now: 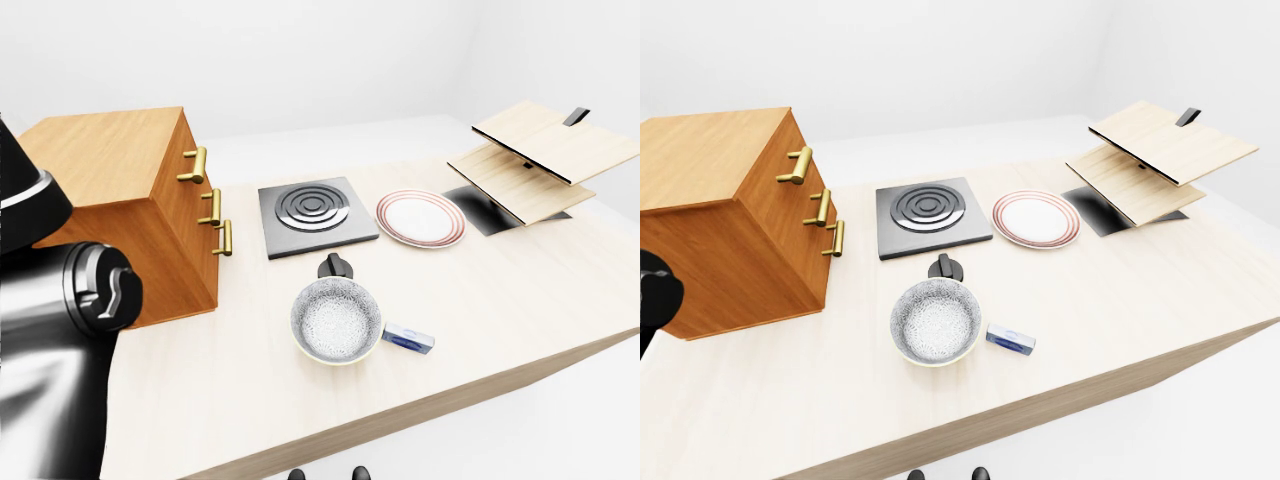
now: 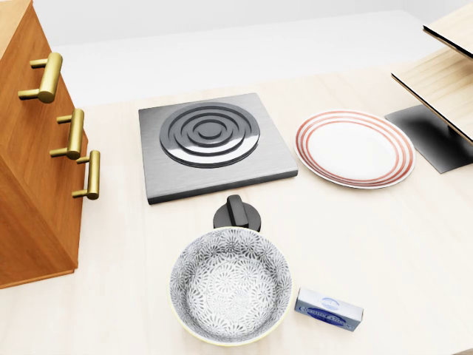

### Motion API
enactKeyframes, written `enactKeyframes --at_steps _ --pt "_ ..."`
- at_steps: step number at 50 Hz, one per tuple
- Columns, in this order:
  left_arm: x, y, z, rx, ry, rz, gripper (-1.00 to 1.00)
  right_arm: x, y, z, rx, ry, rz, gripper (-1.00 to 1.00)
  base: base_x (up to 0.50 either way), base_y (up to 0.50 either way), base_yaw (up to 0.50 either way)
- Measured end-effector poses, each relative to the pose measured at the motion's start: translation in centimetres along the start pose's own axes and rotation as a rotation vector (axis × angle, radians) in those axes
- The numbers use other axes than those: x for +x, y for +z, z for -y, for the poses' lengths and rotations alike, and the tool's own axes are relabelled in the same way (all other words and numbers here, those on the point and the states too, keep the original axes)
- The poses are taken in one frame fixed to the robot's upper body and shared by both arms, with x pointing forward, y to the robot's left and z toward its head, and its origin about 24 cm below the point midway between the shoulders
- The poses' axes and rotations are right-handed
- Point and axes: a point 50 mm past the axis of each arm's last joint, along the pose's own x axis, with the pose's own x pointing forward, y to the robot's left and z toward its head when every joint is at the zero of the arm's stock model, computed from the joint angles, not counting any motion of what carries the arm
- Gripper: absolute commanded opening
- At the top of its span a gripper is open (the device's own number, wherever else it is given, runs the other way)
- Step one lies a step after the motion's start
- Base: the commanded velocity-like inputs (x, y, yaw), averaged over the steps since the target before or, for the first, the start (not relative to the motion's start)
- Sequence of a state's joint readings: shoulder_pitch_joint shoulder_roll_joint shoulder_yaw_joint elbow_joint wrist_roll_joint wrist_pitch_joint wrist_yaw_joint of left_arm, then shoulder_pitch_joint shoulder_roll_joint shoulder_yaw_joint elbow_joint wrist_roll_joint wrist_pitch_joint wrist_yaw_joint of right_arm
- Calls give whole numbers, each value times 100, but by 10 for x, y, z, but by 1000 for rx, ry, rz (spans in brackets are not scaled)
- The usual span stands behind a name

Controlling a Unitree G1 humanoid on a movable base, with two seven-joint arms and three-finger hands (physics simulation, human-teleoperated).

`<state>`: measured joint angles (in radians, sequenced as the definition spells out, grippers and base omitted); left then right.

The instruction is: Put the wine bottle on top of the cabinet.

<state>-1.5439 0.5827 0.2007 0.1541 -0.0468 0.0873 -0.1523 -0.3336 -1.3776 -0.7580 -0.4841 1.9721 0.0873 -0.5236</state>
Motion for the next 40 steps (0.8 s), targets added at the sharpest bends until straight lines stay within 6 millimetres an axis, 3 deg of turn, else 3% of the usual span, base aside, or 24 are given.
enactKeyframes --at_steps 14,27,40 --pt "5 -54 -35 35 81 -283 -100 1 -2 0 13 5 -4 100 0 0 0" --pt "-30 -125 -48 43 142 -643 -100 1 -6 1 22 7 -7 100 0 0 0" --pt "-59 -152 -61 98 158 -812 -100 1 -5 3 25 2 8 100 0 0 0"
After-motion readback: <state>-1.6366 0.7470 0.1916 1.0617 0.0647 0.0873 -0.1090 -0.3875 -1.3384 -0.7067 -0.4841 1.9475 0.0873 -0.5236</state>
